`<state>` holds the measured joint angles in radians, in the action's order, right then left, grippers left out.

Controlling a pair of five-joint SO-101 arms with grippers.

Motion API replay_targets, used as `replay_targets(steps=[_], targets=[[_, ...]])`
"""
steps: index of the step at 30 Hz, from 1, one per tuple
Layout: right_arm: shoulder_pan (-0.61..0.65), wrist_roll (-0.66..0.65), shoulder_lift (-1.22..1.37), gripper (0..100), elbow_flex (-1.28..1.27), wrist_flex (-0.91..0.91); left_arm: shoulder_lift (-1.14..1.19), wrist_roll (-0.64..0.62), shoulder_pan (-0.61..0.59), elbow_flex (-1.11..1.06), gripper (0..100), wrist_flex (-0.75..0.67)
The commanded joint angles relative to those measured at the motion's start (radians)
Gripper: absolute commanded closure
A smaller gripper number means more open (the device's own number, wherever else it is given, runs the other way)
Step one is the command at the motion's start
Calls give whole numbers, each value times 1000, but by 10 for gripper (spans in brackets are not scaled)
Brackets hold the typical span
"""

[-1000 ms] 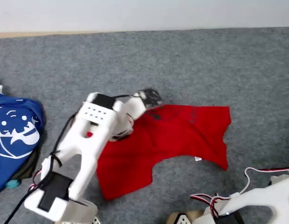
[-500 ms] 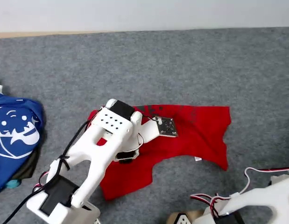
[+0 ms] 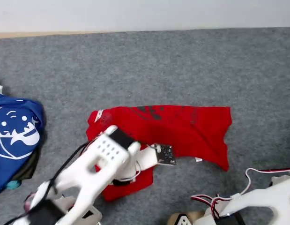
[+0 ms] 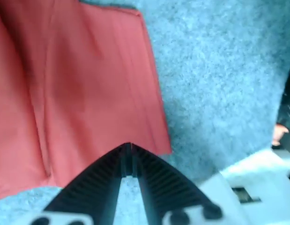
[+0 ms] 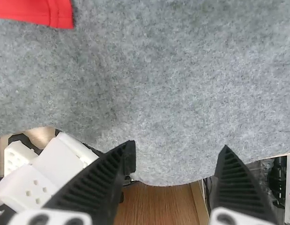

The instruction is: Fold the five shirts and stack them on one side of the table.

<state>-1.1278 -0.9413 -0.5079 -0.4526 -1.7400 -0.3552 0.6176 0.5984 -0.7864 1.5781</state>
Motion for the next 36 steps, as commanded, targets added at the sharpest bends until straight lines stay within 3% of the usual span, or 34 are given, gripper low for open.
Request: replay_targets(steps=[1, 5, 12, 23, 31, 36], targets=[[-1, -3, -33, 715, 5, -13, -190, -17, 23, -99, 991, -64], [-1, -3, -31, 715, 5, -13, -272, -54, 18, -206, 927, -135], [1, -3, -35, 715, 3, -21, -213, -146, 20, -211, 848, -163], [1, -3, -39, 715, 3, -21, 14, -149, 18, -194, 848, -241], [-1, -3, -39, 715, 3, -22, 34, -150, -14, -208, 851, -262], [-1, -3, -39, 715, 3, -22, 34, -150, -12, -220, 908, -285]])
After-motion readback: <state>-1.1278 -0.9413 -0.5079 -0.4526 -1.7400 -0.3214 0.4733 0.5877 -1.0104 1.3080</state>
